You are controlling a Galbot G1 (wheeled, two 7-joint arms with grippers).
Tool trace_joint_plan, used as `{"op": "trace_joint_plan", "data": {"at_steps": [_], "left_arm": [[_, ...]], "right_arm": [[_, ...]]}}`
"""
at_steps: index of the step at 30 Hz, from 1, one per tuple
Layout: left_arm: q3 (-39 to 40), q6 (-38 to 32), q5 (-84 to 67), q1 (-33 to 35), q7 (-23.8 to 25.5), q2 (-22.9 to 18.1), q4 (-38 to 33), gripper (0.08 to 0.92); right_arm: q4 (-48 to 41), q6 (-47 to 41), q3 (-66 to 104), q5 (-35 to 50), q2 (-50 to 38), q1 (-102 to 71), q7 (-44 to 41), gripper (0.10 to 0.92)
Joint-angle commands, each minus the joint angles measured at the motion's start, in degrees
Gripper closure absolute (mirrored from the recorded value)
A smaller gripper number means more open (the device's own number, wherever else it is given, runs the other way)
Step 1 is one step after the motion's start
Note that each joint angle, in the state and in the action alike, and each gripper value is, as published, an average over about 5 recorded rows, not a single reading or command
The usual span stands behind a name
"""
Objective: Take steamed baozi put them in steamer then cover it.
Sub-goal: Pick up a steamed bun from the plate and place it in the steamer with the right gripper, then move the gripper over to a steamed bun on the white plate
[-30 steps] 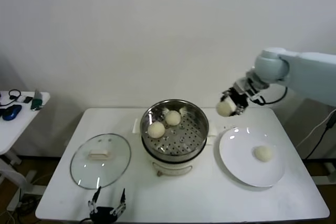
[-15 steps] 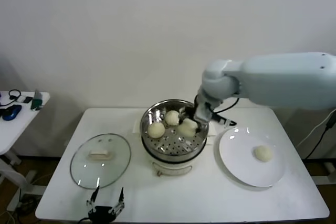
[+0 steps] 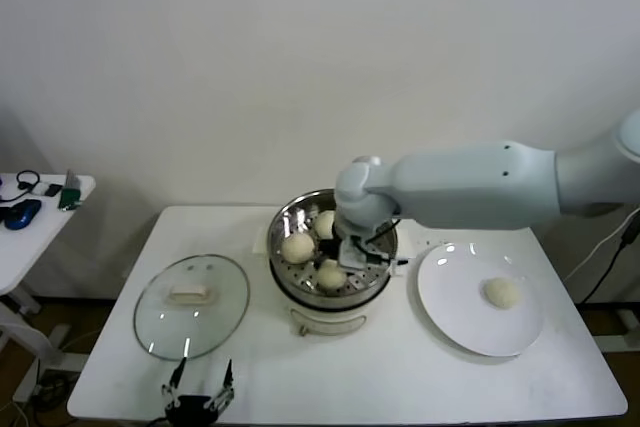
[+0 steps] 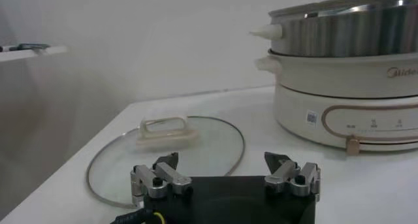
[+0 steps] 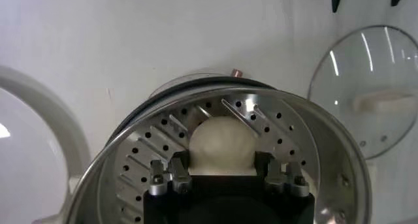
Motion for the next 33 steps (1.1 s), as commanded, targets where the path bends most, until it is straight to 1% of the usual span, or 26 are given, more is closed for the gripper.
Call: {"op": "trace_joint_plan", "data": {"at_steps": [1, 6, 10, 12, 14, 17, 19, 22, 24, 26, 30, 33], "left_arm": [[0.0, 0.0, 0.0, 0.0, 0.0, 0.1, 0.2, 0.177], [0.2, 0.0, 0.1, 0.1, 0.0, 0.1, 0.1, 0.177], [0.1, -0.1, 0.1, 0.4, 0.0, 0.1, -0.1, 0.177], [0.0, -0.1, 0.1, 0.5, 0.0, 0.1, -0.3, 0.177], [0.0, -0.1, 0.2, 0.6, 0.0, 0.1, -0.5, 0.177], [0.0, 0.0, 0.2, 0.7, 0.0, 0.1, -0.7, 0.177], [0.1, 0.1, 0.2, 0.7, 0.1, 0.1, -0.7, 0.177], [0.3, 0.1, 0.3, 0.6, 0.1, 0.1, -0.6, 0.177], [0.4, 0.1, 0.3, 0.6, 0.1, 0.2, -0.5, 0.177], [0.4, 0.2, 0.2, 0.5, 0.1, 0.3, -0.5, 0.177], [0.4, 0.4, -0.1, 0.0, 0.2, 0.2, -0.8, 0.177], [0.5, 0.7, -0.3, -0.4, 0.2, 0.0, -0.9, 0.177]], "right_arm": [[-4.0, 1.1, 0.4, -1.5, 3.3, -4.0, -0.7, 0.38], [-4.4, 1.7, 0.5, 0.0, 3.4, -2.8, -0.4, 0.365], [-4.1, 3.1, 0.7, 4.5, 2.4, 1.2, -1.3, 0.278], [-4.5, 4.5, 0.4, 7.2, 1.3, 4.6, -2.6, 0.232], [-5.7, 6.5, -0.1, 9.9, -0.3, 8.1, -4.5, 0.211], [-9.1, 8.7, -2.2, 14.9, -3.0, 13.5, -8.6, 0.204], [-12.2, 8.5, -4.3, 18.6, -5.5, 16.6, -11.4, 0.203], [-15.6, 3.6, -8.1, 25.5, -10.8, 19.9, -14.5, 0.203], [-16.1, -1.3, -11.4, 30.5, -15.2, 21.4, -16.0, 0.202], [-15.5, -5.6, -14.7, 33.6, -20.1, 22.2, -16.6, 0.203], [-13.2, -12.1, -18.9, 33.0, -30.2, 20.4, -15.2, 0.203], [-12.4, -14.9, -17.9, 29.1, -35.9, 15.4, -13.6, 0.202]]}}
